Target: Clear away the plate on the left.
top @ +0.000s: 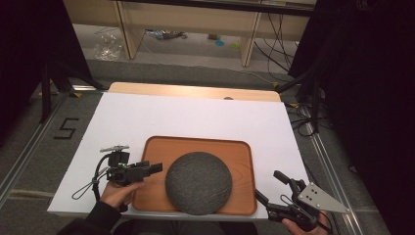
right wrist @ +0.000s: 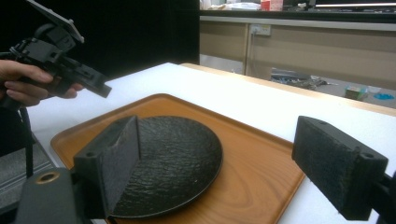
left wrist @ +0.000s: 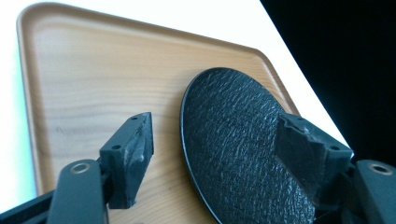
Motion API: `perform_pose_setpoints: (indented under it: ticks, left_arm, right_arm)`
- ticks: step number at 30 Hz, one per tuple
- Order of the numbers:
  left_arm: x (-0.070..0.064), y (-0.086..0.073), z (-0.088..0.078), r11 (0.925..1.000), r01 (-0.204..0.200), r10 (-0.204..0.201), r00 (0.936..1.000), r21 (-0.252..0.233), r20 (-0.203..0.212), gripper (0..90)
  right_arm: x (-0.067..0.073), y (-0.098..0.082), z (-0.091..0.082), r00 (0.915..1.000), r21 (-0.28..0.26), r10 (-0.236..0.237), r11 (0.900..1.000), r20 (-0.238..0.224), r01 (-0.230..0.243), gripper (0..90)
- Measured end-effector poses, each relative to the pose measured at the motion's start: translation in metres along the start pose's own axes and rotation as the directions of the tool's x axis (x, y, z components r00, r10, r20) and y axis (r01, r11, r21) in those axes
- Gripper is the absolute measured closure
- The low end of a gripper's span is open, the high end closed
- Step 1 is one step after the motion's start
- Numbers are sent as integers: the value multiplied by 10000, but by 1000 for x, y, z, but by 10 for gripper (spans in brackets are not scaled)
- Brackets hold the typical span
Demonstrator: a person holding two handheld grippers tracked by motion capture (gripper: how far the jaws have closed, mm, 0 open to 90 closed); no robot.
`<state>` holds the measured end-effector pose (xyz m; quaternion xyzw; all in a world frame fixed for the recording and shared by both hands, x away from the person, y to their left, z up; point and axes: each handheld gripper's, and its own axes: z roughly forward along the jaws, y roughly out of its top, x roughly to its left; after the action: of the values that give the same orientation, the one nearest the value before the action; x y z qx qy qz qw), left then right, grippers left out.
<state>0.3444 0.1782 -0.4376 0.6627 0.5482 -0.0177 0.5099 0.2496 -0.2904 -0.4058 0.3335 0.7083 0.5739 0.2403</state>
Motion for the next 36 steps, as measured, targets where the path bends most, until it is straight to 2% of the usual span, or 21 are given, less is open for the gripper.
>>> perform_pose_setpoints:
  ticks: [2, 4, 5, 6, 9, 11, 13, 16, 17, 18, 19, 21, 22, 25, 26, 29, 30, 31, 33, 34, 36]
  left_arm:
    - [-2, 0, -4, 9992, -367, 367, 9993, -175, -3, 261]
    - [-5, 0, -6, 9977, -543, 543, 9985, -403, -1, 259]
    - [-5, 0, -6, 9977, -543, 543, 9985, -403, -1, 256]
    - [-7, 0, -8, 9953, -823, 820, 9966, -508, -80, 255]
    - [-11, 0, -13, 9876, -1441, 1421, 9892, -622, -354, 252]
    - [-13, 0, -16, 9841, -1588, 1555, 9867, -795, -466, 250]
    - [-14, -1, -20, 9800, -1728, 1699, 9848, -984, -372, 246]
    - [-18, -1, -25, 9685, -2189, 2111, 9746, -1186, -752, 243]
    - [-18, -1, -25, 9685, -2189, 2111, 9746, -1186, -752, 242]
    - [-19, -2, -27, 9628, -2374, 2272, 9698, -1288, -890, 242]
    - [-20, -3, -29, 9593, -2443, 2334, 9683, -1415, -889, 242]
    - [-21, -3, -33, 9521, -2571, 2468, 9657, -1655, -804, 238]
    - [-22, -4, -34, 9485, -2643, 2532, 9638, -1747, -834, 235]
    - [-24, -7, -39, 9331, -3073, 2892, 9500, -1868, -1180, 234]
    - [-25, -7, -41, 9316, -3075, 2899, 9502, -1939, -1140, 234]
    - [-26, -9, -44, 9282, -3103, 2923, 9496, -2055, -1134, 233]
    - [-27, -11, -48, 9224, -3206, 3022, 9464, -2154, -1141, 233]
    - [-28, -12, -49, 9182, -3286, 3098, 9437, -2213, -1162, 232]
    - [-31, -15, -53, 9087, -3466, 3291, 9377, -2325, -1118, 232]
    - [-33, -16, -54, 9002, -3635, 3465, 9314, -2400, -1110, 231]
    - [-36, -19, -58, 8848, -3935, 3769, 9193, -2496, -1132, 229]
  right_arm:
    - [-1, -1, 1, 9999, 1, 85, 10000, -96, -85, 165]
    - [-1, -1, 0, 9999, -70, 101, 9999, -24, -101, 165]
    - [-2, -1, -1, 10000, 71, 64, 10000, -27, -64, 165]
    - [-2, -1, -1, 9999, -46, 50, 10000, 90, -50, 165]
    - [-2, -1, -1, 10000, 55, 79, 10000, -42, -78, 165]
    - [-1, -1, 0, 10000, -58, 48, 10000, 25, -48, 165]
    - [-2, -1, 0, 10000, -44, 33, 10000, 67, -32, 165]
    - [-2, -1, -1, 10000, 72, 49, 10000, -55, -49, 165]
    - [-2, -1, -1, 10000, 76, 51, 10000, -48, -51, 165]
    - [-2, -2, 1, 9998, -187, 155, 9997, -91, -156, 165]
    - [-2, -2, 1, 9998, -195, 161, 9997, -81, -163, 165]
    - [-2, -2, 1, 9998, -177, 160, 9997, -82, -161, 165]
    - [-2, -1, 0, 10000, 56, 64, 10000, -62, -63, 165]
    - [0, 0, 0, 10000, -59, -20, 10000, 37, 20, 165]
    - [1, 0, 1, 9999, -38, 29, 10000, -138, -30, 165]
    - [3, 1, 1, 10000, 29, -27, 10000, -93, 27, 165]
    - [3, 1, 1, 10000, 131, -43, 9999, -88, 44, 165]
    - [4, 0, 2, 9999, -105, 40, 9999, -123, -41, 165]
    - [3, 1, 0, 9999, 188, -126, 9997, 14, 126, 165]
    - [3, 1, 0, 9999, 298, -139, 9995, 16, 139, 165]
    - [3, 1, 1, 10000, 72, -94, 9999, 18, 94, 164]
